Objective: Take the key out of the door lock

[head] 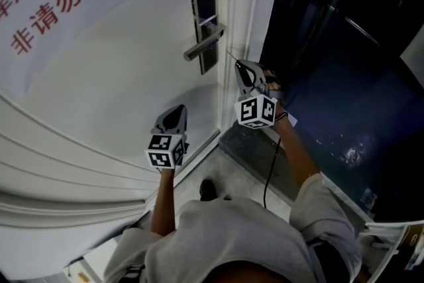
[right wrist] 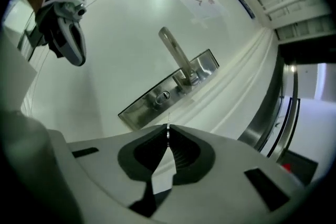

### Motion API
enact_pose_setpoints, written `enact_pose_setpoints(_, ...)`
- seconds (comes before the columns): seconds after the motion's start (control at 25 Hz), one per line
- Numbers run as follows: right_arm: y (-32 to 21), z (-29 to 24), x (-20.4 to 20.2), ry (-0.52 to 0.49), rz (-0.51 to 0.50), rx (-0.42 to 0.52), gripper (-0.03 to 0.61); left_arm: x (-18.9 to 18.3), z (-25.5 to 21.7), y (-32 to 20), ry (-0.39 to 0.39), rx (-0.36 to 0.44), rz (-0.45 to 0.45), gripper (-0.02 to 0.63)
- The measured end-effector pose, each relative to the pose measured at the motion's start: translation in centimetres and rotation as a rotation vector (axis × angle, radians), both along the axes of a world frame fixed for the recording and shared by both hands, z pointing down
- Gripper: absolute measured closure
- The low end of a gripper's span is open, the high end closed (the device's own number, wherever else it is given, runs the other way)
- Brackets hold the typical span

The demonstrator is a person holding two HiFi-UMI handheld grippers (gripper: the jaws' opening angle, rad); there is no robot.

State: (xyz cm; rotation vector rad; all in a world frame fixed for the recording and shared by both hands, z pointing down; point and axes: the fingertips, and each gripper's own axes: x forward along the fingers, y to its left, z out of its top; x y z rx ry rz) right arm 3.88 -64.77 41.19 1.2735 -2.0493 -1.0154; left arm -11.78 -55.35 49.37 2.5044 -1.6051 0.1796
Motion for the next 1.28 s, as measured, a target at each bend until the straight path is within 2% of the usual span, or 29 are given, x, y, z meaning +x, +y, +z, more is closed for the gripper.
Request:
enact_pose_setpoints(0.16,0.8,0.7,1.4,-0.28,0.015,-0.157,0.548,0.2,0.0,-0.3,-0.001,0.003,0.0,0.595)
enact_pose_setpoints(0.24,1.3,1.4,2.3,-0.386,0.034,-0.209,0.548,0.3,0.0,-0.5,0.0,0.004,0.002,0.595)
enact_pose_setpoints(0.48,3.0,4.5,5.2,-0.576,0.098,-0.311,0.548,0.3,0.1,-0.9,-0.002,0.009,0.001,0.595)
enact_pose_setpoints(0.72,5.9,7.0,7.2,-0.686,0.143,-0.362,0.548,0.4,0.6,-1.0,-0.003,-0.001,-0.001,0.595)
enact_pose_setpoints(1.28,10.0,8.1,8.0,-0.743,0.17,-0.372,0.548,0.1,2.2,1.0,0.012,-0.025,-0.016,0.595)
